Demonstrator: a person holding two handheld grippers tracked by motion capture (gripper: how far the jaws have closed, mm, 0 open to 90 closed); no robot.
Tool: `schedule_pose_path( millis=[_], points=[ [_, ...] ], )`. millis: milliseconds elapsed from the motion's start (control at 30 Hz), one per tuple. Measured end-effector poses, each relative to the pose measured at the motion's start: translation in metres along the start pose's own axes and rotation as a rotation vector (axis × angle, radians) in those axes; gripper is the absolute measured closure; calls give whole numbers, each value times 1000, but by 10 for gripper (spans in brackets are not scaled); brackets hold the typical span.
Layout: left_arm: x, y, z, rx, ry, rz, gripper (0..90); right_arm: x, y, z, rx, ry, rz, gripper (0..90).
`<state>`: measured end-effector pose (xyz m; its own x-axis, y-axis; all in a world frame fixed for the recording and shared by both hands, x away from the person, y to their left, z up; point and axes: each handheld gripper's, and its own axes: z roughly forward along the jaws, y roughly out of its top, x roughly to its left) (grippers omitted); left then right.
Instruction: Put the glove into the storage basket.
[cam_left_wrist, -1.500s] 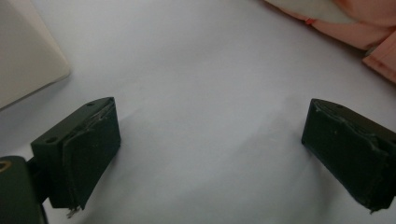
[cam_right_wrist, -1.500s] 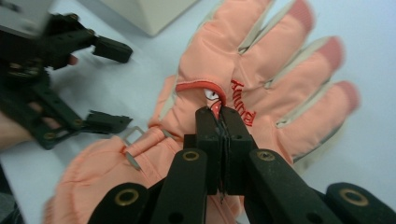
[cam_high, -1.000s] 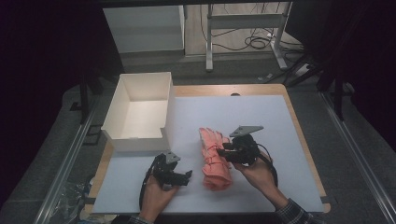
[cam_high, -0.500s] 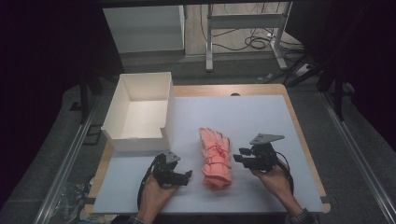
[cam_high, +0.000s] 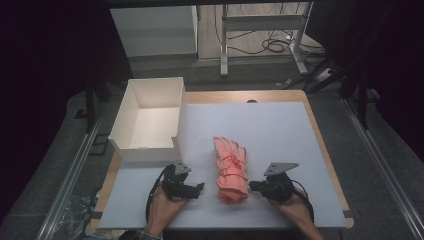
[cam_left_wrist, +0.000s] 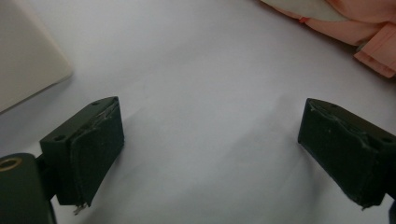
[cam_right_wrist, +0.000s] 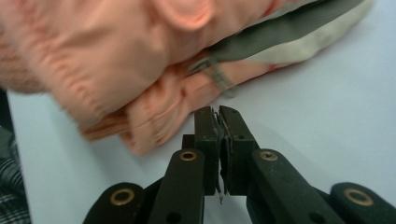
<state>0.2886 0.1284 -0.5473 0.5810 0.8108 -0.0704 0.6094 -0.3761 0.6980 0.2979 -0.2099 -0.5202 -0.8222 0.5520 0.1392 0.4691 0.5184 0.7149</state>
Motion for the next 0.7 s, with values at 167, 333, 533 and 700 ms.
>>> schedule_pose_path(
  millis=[167, 333, 533, 700],
  points=[
    [6, -1, -5, 1, 14, -5, 71, 9, -3, 7, 7, 40, -11, 864],
    [12, -3, -9, -2, 32, 3, 71, 16, -2, 12, 12, 54, -21, 864],
    [19, -5, -16, 2, 65, 18, 71, 23, 2, 22, 15, 73, -31, 863],
    [28, -8, -23, 3, 63, 5, 71, 34, 11, 36, 21, 93, -53, 862]
  ],
)
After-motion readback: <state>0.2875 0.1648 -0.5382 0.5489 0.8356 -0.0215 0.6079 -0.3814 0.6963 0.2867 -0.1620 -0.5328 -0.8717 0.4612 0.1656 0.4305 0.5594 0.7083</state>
